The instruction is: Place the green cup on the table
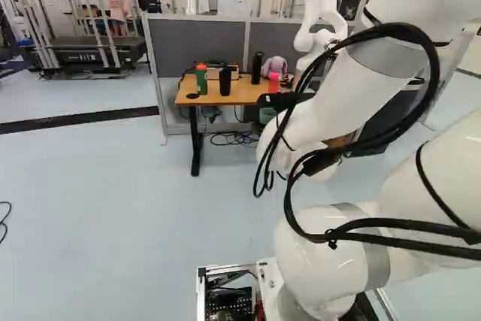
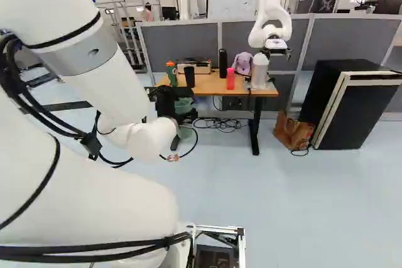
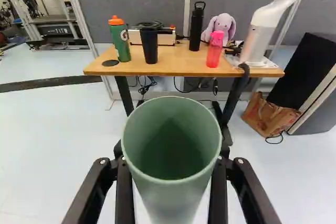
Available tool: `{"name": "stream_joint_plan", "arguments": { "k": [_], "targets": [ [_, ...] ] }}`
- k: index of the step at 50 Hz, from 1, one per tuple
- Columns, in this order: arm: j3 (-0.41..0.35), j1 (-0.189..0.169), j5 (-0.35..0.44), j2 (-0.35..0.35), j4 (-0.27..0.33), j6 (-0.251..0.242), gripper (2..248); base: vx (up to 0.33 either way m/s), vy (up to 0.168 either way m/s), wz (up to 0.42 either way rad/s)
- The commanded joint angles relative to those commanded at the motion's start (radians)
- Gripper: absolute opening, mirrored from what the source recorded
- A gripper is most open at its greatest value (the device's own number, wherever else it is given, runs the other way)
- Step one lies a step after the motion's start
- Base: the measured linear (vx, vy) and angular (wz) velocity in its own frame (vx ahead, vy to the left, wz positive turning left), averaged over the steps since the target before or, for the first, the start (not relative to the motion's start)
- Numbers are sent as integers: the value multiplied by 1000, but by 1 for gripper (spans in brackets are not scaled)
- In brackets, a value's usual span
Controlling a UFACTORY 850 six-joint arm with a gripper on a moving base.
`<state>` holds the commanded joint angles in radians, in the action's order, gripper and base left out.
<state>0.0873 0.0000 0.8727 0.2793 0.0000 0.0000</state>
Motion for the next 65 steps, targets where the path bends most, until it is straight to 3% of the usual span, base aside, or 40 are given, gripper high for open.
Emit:
{"name": "stream_joint_plan", "arguments": {
  "k": [43,65],
  "targets": [
    [0,0,0,0,0,0,124,386,8,-20],
    [53,0,0,-22,0,0,124,34,1,9]
  ]
}}
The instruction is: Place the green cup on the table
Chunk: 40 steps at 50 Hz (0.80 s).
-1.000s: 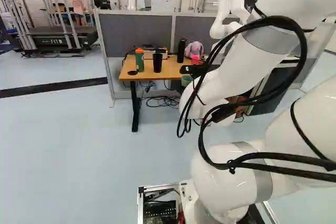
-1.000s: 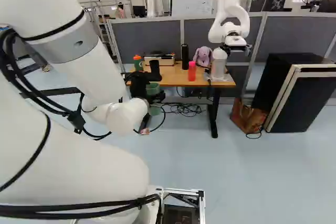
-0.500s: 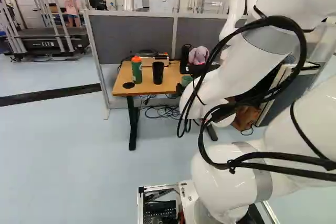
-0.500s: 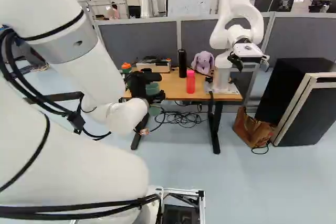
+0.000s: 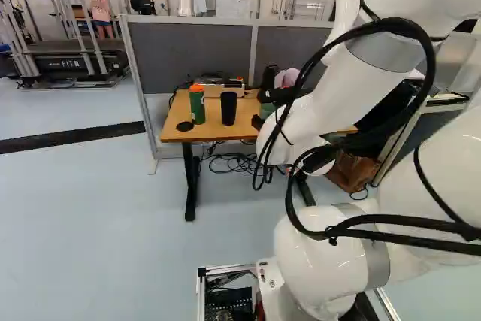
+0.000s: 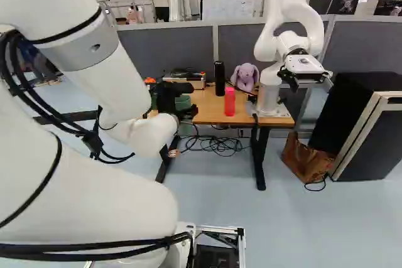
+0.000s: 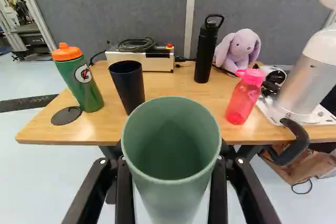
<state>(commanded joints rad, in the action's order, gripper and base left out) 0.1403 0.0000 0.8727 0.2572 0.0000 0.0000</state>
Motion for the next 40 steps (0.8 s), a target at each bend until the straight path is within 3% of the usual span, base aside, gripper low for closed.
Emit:
{"name": "stream_joint_plan", "arguments": {
  "k": [40],
  "targets": [
    [213,-7,0,-150,0,0,124,0,0,0]
  ]
}}
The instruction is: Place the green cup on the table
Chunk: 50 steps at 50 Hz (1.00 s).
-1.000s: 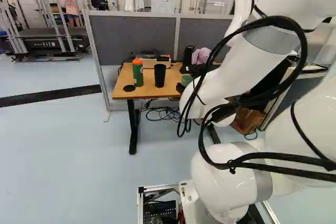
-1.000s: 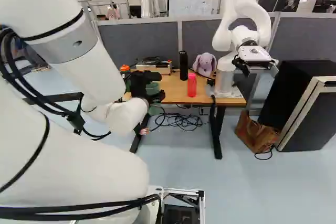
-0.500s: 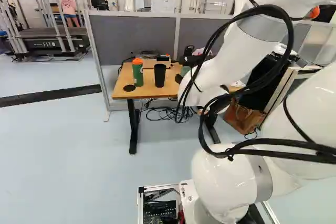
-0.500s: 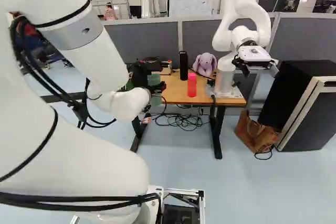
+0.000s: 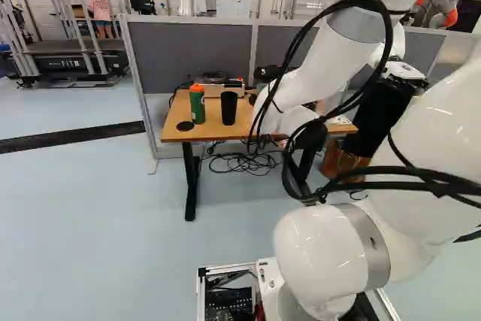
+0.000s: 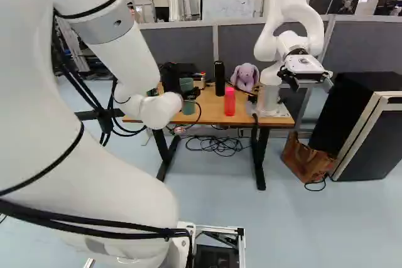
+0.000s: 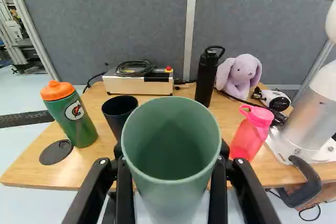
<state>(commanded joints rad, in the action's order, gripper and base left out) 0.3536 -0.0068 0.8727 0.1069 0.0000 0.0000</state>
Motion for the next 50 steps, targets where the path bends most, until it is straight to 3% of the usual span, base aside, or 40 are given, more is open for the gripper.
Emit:
{"name": "stream_joint_plan", "arguments": {
  "k": [50],
  "targets": [
    [271,-41,0,-269,0,0,124,0,0,0]
  ]
}}
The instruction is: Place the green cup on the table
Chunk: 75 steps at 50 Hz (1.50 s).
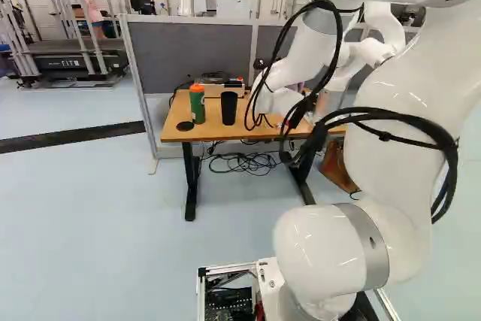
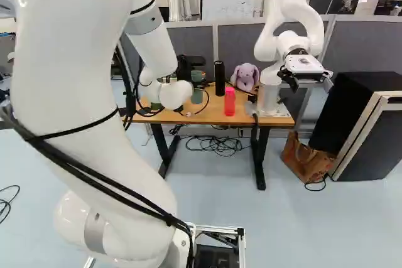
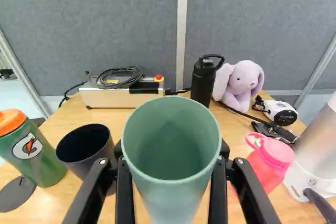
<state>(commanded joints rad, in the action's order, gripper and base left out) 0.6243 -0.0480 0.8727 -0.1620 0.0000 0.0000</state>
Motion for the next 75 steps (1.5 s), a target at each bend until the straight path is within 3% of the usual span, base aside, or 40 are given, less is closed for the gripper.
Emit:
{"name": "stream_joint_plan", "arguments": {
  "k": [19,43,58,75],
  "targets": [
    [106,-15,6,-131,0,0,124,0,0,0],
    [234,-29,72,-284,0,0,124,0,0,0],
    [290,-35,118,-357,0,0,124,0,0,0],
    [304,-36,124,-400,0,0,124,0,0,0]
  ]
}}
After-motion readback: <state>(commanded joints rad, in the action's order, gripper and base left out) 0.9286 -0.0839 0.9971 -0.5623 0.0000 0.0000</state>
